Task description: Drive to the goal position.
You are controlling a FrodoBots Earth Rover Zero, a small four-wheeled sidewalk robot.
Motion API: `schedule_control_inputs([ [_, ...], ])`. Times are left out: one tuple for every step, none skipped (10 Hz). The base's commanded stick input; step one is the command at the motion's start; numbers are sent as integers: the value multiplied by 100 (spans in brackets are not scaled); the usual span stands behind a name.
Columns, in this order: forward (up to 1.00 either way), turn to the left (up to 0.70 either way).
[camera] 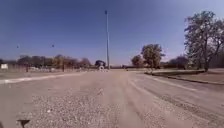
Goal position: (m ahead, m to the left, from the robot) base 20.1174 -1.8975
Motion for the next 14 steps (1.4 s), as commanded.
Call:
schedule_control_inputs([
  [50, 0],
  [50, 0],
  [50, 0],
  [50, 0],
  [50, 0],
  [50, 0],
  [50, 0],
  [50, 0],
  [50, 0],
  [50, 0],
  [50, 0],
  [50, 0],
  [50, 0],
  [50, 0],
])
